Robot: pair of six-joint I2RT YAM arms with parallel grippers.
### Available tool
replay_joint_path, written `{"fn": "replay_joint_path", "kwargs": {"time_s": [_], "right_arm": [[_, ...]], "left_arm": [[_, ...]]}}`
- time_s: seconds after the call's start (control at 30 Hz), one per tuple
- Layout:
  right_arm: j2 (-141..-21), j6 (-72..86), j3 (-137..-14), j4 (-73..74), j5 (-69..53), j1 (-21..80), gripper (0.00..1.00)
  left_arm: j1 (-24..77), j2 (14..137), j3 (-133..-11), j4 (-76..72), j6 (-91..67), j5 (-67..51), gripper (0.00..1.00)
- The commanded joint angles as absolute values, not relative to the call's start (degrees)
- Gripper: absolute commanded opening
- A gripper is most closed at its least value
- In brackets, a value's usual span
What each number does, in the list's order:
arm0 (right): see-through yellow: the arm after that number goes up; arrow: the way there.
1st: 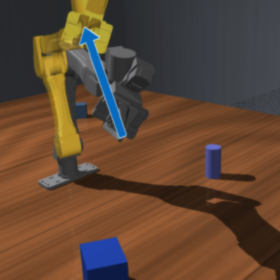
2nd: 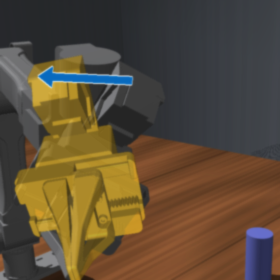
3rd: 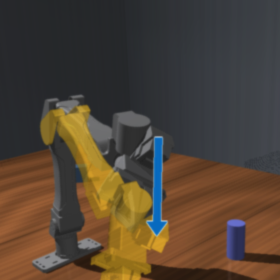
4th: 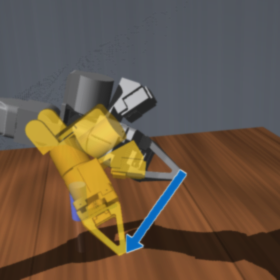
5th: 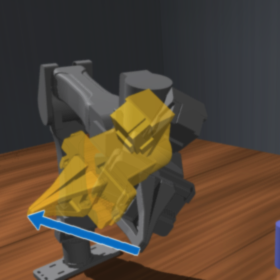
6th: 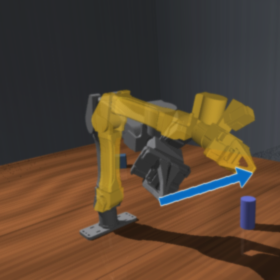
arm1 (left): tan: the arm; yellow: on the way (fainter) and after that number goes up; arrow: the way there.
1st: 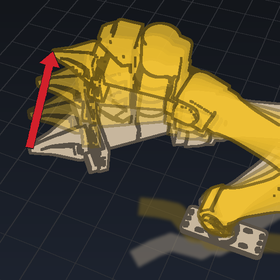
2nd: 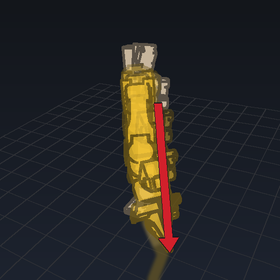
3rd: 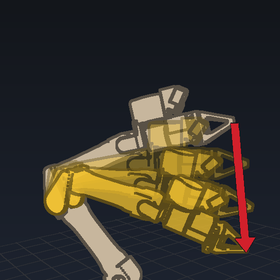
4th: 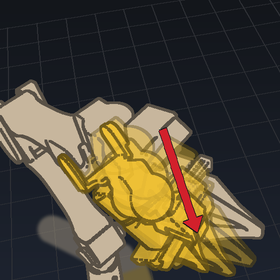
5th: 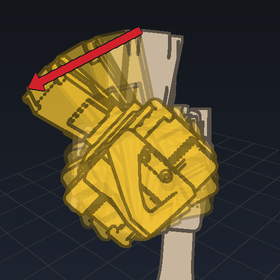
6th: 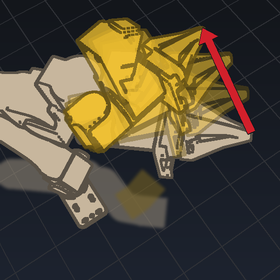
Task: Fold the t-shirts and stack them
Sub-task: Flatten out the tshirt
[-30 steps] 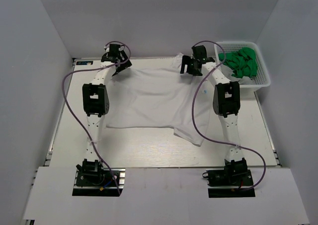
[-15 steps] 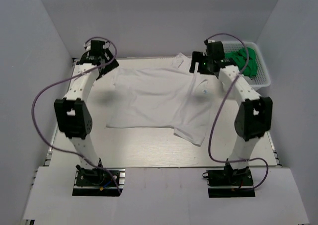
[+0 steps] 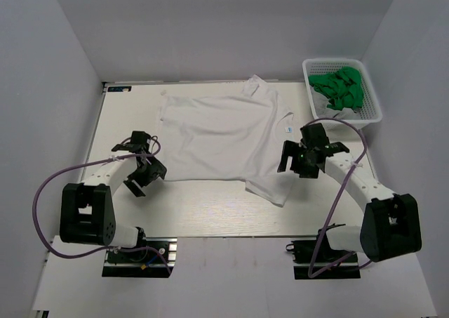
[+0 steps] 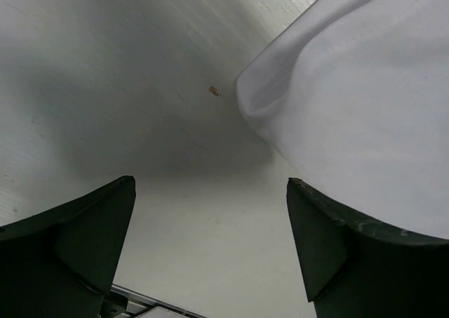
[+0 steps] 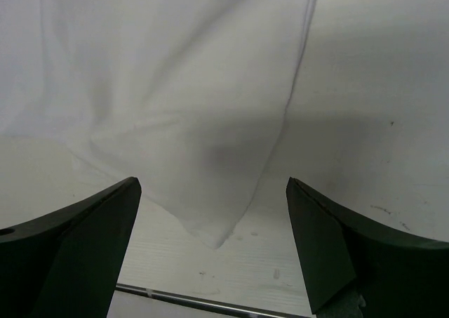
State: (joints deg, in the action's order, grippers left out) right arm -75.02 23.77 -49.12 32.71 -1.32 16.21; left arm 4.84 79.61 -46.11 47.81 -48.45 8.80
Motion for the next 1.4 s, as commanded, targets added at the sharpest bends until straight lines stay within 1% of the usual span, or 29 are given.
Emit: {"fn": "replay_joint_path", "kwargs": {"time_s": [0.0, 0.03, 0.07, 0.2, 0.23, 0.27, 0.37, 0.4, 0.5, 0.6, 0.63, 0.73, 0.77, 0.87, 0.9, 1.03, 1.1, 1.37], "right_arm": [[-71.8, 26.2, -46.3, 33.1, -4.7, 16.0, 0.9], [-70.4, 26.2, -45.1, 33.7, -4.7, 16.2, 0.9], [-70.2, 26.1, -44.0, 33.7, -4.9, 16.2, 0.9], [-68.8, 25.8, -42.0, 36.4, -6.1, 16.3, 0.9], [-68.4, 25.8, -40.6, 36.3, -6.7, 16.3, 0.9], [-67.9, 25.4, -39.9, 35.4, -8.0, 16.5, 0.9], [-67.5, 25.3, -37.6, 34.4, -10.1, 16.3, 0.9], [-67.7, 25.4, -37.4, 34.3, -10.2, 16.3, 0.9], [-67.8, 25.1, -36.1, 34.2, -10.6, 16.3, 0.9], [-68.1, 24.4, -36.1, 34.7, -10.0, 16.3, 0.9], [-68.0, 24.5, -36.1, 35.1, -9.8, 16.4, 0.9], [-68.1, 24.2, -36.1, 35.2, -9.3, 16.3, 0.9], [-68.1, 24.1, -36.2, 35.2, -9.2, 16.4, 0.9], [-69.0, 23.6, -36.5, 34.9, -10.2, 16.3, 0.9], [-69.8, 23.5, -37.0, 34.8, -10.3, 16.3, 0.9], [-70.0, 22.6, -37.2, 35.1, -10.8, 16.4, 0.9], [-70.0, 22.5, -37.5, 35.2, -10.6, 16.5, 0.9], [-70.0, 22.5, -37.6, 35.4, -10.7, 16.3, 0.9]], "left_arm": [[4.6, 78.5, -45.4, 43.6, -51.4, 9.0, 0.97], [4.6, 79.2, -44.7, 43.6, -52.0, 9.0, 0.97], [4.6, 79.2, -44.0, 42.1, -52.0, 9.6, 0.94], [4.6, 80.3, -43.5, 39.9, -52.7, 9.5, 0.81], [4.6, 80.3, -42.8, 39.3, -52.7, 9.0, 0.75], [4.0, 80.9, -42.2, 39.3, -53.3, 9.0, 0.71], [4.0, 81.6, -41.7, 36.7, -53.3, 9.0, 0.62], [4.0, 82.3, -41.1, 36.1, -53.3, 9.0, 0.6], [3.5, 83.5, -42.4, 35.5, -53.8, 9.0, 0.6], [3.5, 81.7, -43.4, 35.0, -51.4, 7.3, 0.69], [3.5, 80.8, -44.0, 35.0, -51.4, 6.8, 0.75], [3.5, 78.1, -44.6, 37.1, -50.3, 7.5, 0.81], [3.5, 76.7, -44.6, 37.1, -50.3, 8.3, 0.87], [3.5, 76.7, -45.3, 37.7, -50.3, 11.0, 0.9], [3.5, 77.3, -46.2, 38.5, -49.7, 11.0, 0.92], [3.5, 77.9, -48.2, 39.1, -49.7, 10.2, 0.95], [3.5, 77.9, -48.3, 37.6, -49.7, 9.5, 0.98], [3.5, 84.5, -47.2, 35.2, -50.2, 11.6, 0.99]]}}
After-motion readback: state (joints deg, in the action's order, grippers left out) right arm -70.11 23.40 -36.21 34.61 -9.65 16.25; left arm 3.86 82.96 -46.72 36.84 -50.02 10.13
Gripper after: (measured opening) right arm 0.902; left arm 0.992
